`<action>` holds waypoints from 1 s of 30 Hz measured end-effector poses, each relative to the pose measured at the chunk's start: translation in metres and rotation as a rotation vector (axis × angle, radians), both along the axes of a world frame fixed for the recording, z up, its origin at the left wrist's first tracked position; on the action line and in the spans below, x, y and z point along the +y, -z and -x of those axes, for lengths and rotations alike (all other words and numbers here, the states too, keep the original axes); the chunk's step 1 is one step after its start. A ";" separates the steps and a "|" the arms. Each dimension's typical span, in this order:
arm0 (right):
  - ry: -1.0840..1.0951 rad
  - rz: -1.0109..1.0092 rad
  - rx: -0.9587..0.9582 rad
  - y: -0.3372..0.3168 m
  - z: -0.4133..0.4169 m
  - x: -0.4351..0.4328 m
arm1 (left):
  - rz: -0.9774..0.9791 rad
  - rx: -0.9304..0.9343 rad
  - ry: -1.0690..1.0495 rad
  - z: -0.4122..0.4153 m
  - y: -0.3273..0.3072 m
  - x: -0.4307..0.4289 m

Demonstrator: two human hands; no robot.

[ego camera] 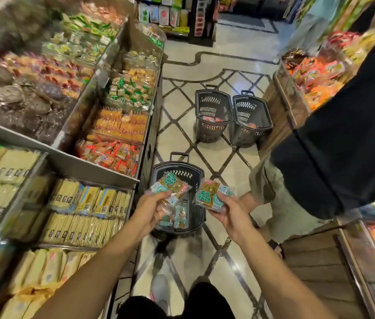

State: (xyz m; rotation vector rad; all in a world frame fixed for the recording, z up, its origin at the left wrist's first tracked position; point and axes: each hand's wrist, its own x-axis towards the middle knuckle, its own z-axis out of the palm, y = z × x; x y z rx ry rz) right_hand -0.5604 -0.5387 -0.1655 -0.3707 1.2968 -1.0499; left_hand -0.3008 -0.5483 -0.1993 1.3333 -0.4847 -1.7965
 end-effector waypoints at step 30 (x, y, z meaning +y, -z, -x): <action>-0.218 -0.314 0.101 0.229 0.002 -0.230 | -0.513 -0.101 -0.286 0.026 0.206 -0.189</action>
